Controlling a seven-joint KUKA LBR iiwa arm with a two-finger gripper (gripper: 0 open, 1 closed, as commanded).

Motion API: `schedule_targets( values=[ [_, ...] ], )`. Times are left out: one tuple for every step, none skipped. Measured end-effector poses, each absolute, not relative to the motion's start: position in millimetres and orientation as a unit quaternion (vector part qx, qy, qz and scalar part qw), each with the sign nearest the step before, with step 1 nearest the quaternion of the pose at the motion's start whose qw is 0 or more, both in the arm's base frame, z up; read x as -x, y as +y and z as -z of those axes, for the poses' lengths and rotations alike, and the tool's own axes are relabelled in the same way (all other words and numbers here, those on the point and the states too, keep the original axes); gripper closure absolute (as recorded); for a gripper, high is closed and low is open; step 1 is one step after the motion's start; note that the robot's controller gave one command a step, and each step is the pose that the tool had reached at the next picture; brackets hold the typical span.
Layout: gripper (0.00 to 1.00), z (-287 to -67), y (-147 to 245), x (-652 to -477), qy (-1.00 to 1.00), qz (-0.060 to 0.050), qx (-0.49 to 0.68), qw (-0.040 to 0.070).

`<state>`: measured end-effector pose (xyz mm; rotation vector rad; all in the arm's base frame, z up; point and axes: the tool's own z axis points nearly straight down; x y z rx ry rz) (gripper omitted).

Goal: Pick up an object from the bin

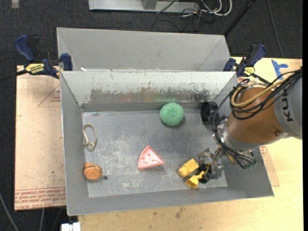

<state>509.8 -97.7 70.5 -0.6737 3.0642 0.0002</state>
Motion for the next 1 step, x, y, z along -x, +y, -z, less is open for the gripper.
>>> schedule_targets(
  values=[
    [1.00,-209.2,-103.2,-501.7,0.977,0.000,0.213,0.002]
  ],
)
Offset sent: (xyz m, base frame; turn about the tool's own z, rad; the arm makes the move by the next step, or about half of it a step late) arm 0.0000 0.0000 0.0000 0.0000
